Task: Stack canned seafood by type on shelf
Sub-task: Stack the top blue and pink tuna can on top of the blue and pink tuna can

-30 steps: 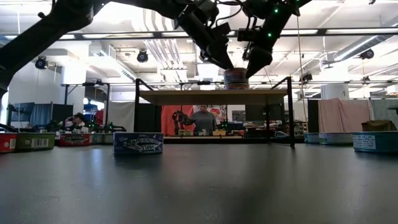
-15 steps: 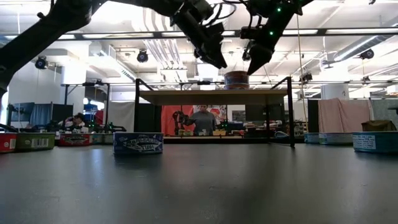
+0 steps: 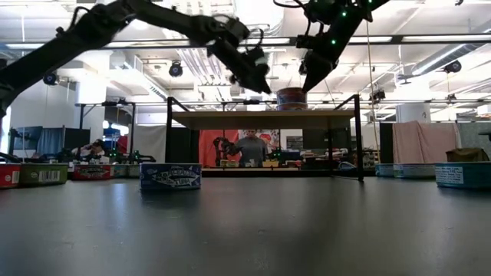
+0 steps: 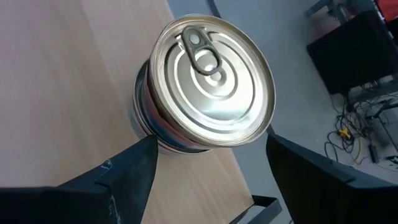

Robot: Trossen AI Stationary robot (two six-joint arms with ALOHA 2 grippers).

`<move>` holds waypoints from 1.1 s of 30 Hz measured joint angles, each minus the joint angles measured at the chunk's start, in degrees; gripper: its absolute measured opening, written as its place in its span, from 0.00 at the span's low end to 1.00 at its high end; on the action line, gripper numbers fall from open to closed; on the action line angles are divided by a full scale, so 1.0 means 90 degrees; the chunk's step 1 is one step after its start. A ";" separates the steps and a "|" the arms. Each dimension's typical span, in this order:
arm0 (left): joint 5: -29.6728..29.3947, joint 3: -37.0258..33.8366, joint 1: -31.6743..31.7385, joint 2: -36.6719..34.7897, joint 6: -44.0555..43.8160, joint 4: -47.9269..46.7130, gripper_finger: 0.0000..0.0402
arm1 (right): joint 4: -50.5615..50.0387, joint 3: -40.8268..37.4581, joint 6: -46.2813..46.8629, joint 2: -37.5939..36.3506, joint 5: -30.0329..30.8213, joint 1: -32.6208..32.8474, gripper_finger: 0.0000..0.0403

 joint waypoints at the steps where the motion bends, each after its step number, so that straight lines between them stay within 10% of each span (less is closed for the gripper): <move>1: 0.0075 -0.0007 -0.0029 0.0064 -0.0001 -0.0021 0.65 | 0.0008 0.0000 -0.0013 0.0014 0.0002 0.0000 0.71; 33: 0.0840 0.0016 -0.0446 -0.0219 -0.0155 -0.1070 0.65 | -0.0192 0.0027 -0.0735 -0.0006 0.0865 -0.0148 0.56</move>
